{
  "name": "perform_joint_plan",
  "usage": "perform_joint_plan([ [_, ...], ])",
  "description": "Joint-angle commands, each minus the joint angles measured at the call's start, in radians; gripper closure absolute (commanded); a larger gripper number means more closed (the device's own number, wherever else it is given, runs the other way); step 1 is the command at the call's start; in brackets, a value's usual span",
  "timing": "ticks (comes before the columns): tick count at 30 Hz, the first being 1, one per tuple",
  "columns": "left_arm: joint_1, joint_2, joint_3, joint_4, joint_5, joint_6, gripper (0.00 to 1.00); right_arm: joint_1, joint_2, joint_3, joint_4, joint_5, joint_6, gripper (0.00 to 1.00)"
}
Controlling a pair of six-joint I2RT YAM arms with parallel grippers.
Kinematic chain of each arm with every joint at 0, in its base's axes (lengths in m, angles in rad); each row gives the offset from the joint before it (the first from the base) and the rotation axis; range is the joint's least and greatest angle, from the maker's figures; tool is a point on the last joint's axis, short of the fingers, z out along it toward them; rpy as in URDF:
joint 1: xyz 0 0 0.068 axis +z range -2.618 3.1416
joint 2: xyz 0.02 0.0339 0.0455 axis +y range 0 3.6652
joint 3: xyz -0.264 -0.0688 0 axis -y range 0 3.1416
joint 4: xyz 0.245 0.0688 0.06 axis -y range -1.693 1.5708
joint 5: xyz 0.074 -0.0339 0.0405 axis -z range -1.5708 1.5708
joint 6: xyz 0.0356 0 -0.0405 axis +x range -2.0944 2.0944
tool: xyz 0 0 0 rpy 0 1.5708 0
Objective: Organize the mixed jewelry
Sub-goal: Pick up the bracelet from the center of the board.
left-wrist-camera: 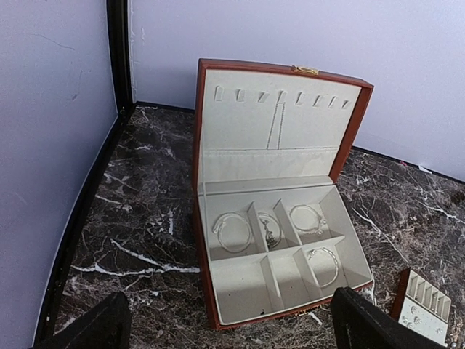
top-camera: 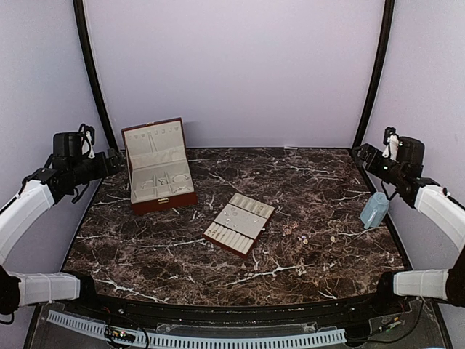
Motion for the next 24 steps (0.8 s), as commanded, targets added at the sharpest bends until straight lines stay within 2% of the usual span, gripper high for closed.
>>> perform_joint_plan([
  [1,0.006,-0.026,-0.008,-0.006,0.026,-0.001,0.01,0.039,0.007,0.055,-0.101,-0.04,-0.075,0.05],
  [9,0.007,0.046,0.046,0.063,0.214,0.064,0.01,0.246,0.09,0.146,-0.283,0.001,-0.136,0.2],
  [16,0.007,0.063,0.109,0.14,0.333,-0.029,0.01,0.43,0.182,0.161,-0.401,0.168,-0.125,0.33],
  [20,0.007,0.074,0.094,0.162,0.333,-0.033,0.01,0.532,0.192,0.114,-0.431,0.237,-0.066,0.38],
  [24,0.007,0.074,0.057,0.187,0.323,-0.023,0.01,0.617,0.2,0.061,-0.424,0.235,0.032,0.41],
])
